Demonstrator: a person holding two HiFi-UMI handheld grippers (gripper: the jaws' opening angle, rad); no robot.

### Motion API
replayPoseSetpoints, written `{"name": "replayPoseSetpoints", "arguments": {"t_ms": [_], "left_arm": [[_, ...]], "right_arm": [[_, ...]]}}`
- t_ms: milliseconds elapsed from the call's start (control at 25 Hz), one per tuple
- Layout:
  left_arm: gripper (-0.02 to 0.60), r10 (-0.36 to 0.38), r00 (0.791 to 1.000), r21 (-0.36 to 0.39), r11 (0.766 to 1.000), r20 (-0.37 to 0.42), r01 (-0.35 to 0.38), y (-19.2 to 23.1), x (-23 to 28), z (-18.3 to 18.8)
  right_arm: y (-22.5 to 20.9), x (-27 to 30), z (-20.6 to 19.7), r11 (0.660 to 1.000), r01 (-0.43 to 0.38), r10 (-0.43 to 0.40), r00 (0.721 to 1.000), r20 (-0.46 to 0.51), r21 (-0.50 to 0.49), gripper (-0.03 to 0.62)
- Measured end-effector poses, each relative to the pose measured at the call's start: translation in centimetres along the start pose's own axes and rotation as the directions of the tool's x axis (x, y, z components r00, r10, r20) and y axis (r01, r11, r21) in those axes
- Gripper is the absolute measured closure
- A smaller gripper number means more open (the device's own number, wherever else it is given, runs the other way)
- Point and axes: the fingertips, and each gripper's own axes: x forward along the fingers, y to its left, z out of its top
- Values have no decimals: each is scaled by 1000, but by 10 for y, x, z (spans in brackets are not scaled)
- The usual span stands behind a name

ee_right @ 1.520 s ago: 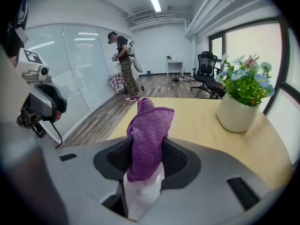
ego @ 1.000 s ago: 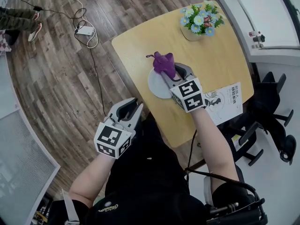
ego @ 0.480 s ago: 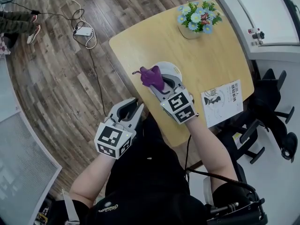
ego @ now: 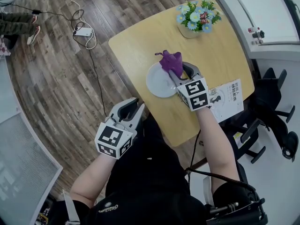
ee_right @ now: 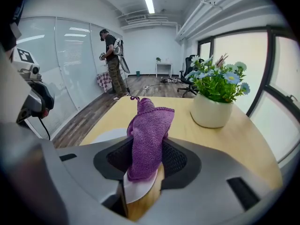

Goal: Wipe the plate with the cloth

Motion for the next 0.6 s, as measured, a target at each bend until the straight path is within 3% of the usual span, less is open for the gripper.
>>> {"name": "replayPoseSetpoints", "arguments": {"t_ms": [200, 480, 600], "left_arm": [[505, -2, 1000, 3, 1000, -1, 2, -1, 1, 1], [505, -10, 1000, 9, 1000, -13, 10, -1, 3, -1], [505, -16, 1000, 10, 1000, -16, 16, -2, 5, -2]], "right_arm": [[31, 1, 2, 998, -55, 56, 998, 13, -12, 436], [105, -5, -4, 974, -222, 223, 975, 7, -41, 436], [114, -8, -10, 969, -241, 241, 971, -1, -47, 436]]}}
